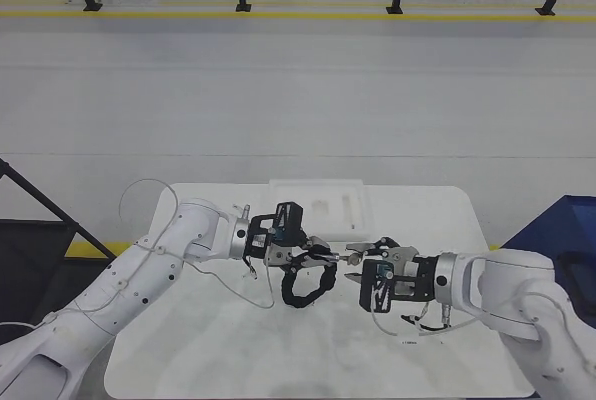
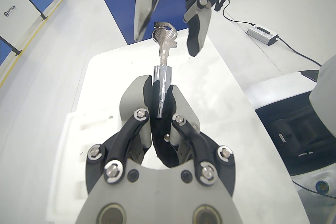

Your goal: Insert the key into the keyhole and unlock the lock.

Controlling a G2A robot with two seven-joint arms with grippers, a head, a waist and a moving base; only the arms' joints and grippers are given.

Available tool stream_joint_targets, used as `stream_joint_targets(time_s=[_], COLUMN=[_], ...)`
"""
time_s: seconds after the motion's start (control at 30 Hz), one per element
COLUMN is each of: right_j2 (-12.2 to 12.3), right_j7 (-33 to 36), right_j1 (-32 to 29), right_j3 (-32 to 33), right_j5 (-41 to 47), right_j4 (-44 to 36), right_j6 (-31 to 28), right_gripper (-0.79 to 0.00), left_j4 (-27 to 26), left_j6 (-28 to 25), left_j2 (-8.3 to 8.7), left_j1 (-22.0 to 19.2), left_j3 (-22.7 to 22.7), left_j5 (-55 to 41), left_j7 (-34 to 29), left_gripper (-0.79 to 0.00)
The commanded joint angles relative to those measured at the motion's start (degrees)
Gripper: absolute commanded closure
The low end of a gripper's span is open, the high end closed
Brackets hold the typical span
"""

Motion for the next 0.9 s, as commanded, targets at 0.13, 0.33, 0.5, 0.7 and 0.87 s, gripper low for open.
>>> stream_joint_targets(time_s=[0.13, 0.33, 0.5, 0.7, 0.87], right_j2=[0.0, 0.1, 0.1, 0.2, 0.3], right_j7=[-1.9, -3.5, -2.1, 0.3, 3.9], right_j1=[-0.5, -1.3, -1.8, -2.2, -1.8], right_j3=[-0.3, 0.1, 0.6, 1.2, 1.1], right_j5=[-1.4, 2.5, 9.2, 18.4, 25.4], right_j4=[0.1, 1.4, 3.0, 4.6, 5.7], right_j6=[1.4, 1.9, 5.6, 9.6, 11.0], right_gripper=[-0.018, 0.0, 0.0, 0.0, -0.785], left_j4=[0.2, 0.2, 0.0, -0.3, -0.3], left_j6=[0.0, 0.0, 0.0, 0.0, 0.0], left_j2=[0.25, 0.44, 0.49, 0.46, 0.28], left_j1=[-0.6, -1.1, -1.3, -1.1, -0.7], left_j3=[0.9, 1.6, 1.7, 1.1, 0.8], left_j5=[-0.2, -0.2, 0.2, 1.7, 3.0], left_j7=[0.8, 1.1, 1.8, 3.3, 4.0], left_gripper=[0.0, 0.0, 0.0, 0.0, 0.0])
